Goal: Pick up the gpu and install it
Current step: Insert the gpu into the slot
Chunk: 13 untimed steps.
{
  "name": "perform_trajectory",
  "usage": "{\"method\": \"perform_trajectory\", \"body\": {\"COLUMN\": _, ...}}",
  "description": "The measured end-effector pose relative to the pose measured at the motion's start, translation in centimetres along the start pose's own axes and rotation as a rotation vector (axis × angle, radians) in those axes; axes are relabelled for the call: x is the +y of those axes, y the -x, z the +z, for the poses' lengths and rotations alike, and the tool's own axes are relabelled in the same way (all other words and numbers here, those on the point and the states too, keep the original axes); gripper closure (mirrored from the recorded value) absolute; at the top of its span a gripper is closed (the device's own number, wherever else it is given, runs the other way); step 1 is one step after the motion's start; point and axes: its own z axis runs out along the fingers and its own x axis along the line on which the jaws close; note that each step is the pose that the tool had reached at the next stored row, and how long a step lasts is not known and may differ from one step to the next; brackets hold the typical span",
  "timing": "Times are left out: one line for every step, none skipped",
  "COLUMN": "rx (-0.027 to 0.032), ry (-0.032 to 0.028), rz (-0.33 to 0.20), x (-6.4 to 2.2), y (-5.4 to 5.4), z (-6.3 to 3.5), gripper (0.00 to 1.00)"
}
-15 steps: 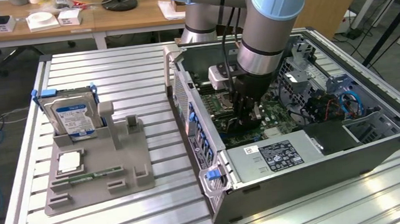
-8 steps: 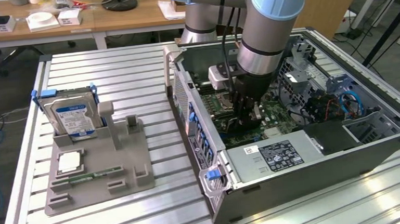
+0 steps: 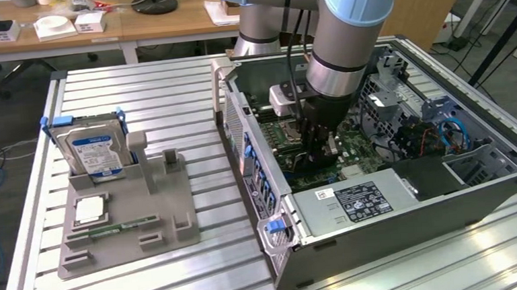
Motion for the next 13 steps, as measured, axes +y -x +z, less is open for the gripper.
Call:
{"method": "perform_trajectory", "body": {"rx": 0.0002, "ry": -0.0005, "rz": 0.0, "x": 0.0, "y": 0.0, "z": 0.01, "gripper": 0.73}}
{"method": "perform_trajectory", "body": {"rx": 0.0006, "ry": -0.0007, "rz": 0.0, "x": 0.0, "y": 0.0, "z": -0.05, "gripper": 0.67}}
{"method": "perform_trajectory", "body": {"rx": 0.0009, "ry": -0.0006, "rz": 0.0, "x": 0.0, "y": 0.0, "z": -0.24, "gripper": 0.61}}
{"method": "perform_trajectory", "body": {"rx": 0.0009, "ry": -0.0007, "rz": 0.0, "x": -0.01, "y": 0.0, "z": -0.5, "gripper": 0.61}}
{"method": "perform_trajectory", "body": {"rx": 0.0008, "ry": -0.0007, "rz": 0.0, "x": -0.01, "y": 0.0, "z": -0.75, "gripper": 0.61}}
{"method": "perform_trajectory", "body": {"rx": 0.0009, "ry": -0.0007, "rz": 0.0, "x": -0.01, "y": 0.0, "z": -1.02, "gripper": 0.61}}
{"method": "perform_trajectory", "body": {"rx": 0.0008, "ry": -0.0008, "rz": 0.0, "x": -0.01, "y": 0.0, "z": -1.38, "gripper": 0.55}}
{"method": "perform_trajectory", "body": {"rx": 0.0009, "ry": -0.0007, "rz": 0.0, "x": -0.01, "y": 0.1, "z": -1.84, "gripper": 0.55}}
{"method": "perform_trajectory", "body": {"rx": 0.0009, "ry": -0.0007, "rz": 0.0, "x": 0.0, "y": 0.1, "z": -2.28, "gripper": 0.55}}
{"method": "perform_trajectory", "body": {"rx": 0.0008, "ry": -0.0007, "rz": 0.0, "x": 0.0, "y": 0.1, "z": -2.77, "gripper": 0.55}}
{"method": "perform_trajectory", "body": {"rx": 0.0008, "ry": -0.0007, "rz": 0.0, "x": 0.0, "y": 0.1, "z": -3.22, "gripper": 0.55}}
{"method": "perform_trajectory", "body": {"rx": 0.0009, "ry": -0.0007, "rz": 0.0, "x": 0.0, "y": 0.1, "z": -3.66, "gripper": 0.55}}
{"method": "perform_trajectory", "body": {"rx": 0.0009, "ry": -0.0007, "rz": 0.0, "x": 0.0, "y": 0.1, "z": -3.81, "gripper": 0.55}}
